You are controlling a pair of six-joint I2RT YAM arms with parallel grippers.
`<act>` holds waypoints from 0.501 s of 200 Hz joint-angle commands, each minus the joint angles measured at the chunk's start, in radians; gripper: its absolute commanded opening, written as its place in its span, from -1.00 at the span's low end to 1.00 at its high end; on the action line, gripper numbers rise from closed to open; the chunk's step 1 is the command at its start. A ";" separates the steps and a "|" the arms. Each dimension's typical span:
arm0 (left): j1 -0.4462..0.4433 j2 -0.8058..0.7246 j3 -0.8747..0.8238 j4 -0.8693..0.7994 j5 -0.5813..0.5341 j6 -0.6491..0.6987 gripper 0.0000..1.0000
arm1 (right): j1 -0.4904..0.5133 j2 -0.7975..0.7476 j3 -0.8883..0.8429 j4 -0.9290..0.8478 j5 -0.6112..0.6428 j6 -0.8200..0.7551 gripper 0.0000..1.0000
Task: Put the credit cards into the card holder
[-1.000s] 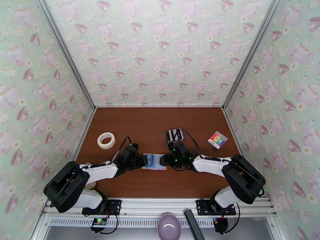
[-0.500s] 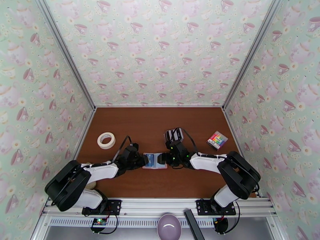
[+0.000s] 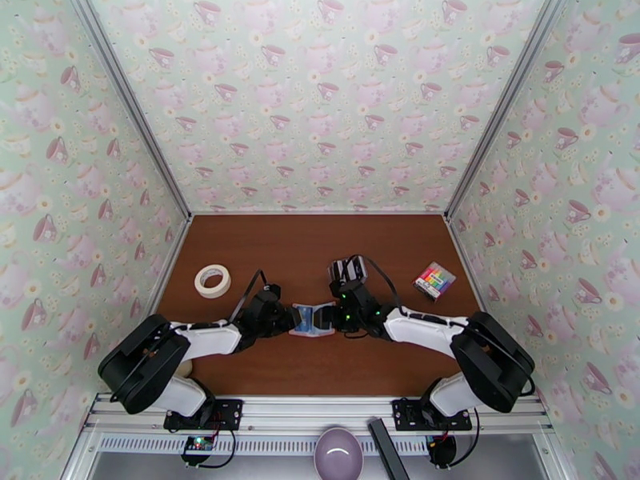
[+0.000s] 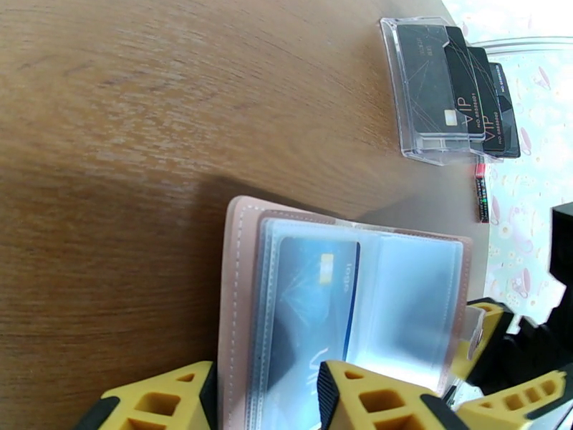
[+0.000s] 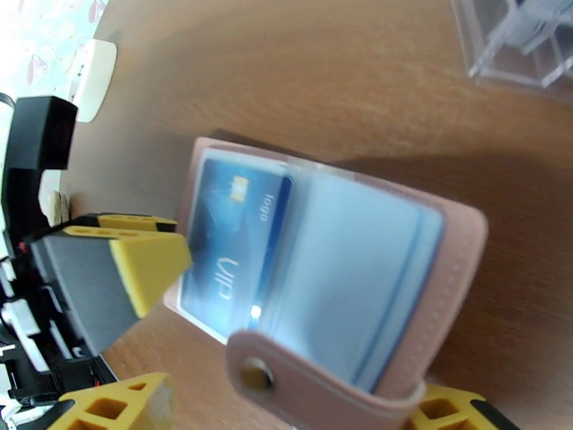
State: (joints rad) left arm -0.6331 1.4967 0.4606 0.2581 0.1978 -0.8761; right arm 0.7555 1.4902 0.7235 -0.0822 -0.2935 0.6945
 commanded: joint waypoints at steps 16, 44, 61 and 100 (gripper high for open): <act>-0.019 -0.002 -0.037 -0.146 -0.009 -0.011 -0.10 | 0.035 -0.010 0.065 -0.041 0.022 -0.008 0.48; -0.012 -0.060 -0.064 -0.167 -0.022 -0.008 -0.06 | 0.057 0.030 0.096 -0.008 0.006 0.009 0.48; -0.005 -0.095 -0.077 -0.192 -0.029 -0.003 -0.01 | 0.065 0.049 0.110 0.008 0.001 0.016 0.48; 0.019 -0.209 -0.107 -0.252 -0.040 0.013 0.11 | 0.083 0.093 0.146 0.038 -0.018 0.033 0.48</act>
State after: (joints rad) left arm -0.6308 1.3399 0.3912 0.1345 0.1860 -0.8734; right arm 0.8211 1.5513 0.8257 -0.0784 -0.2947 0.7036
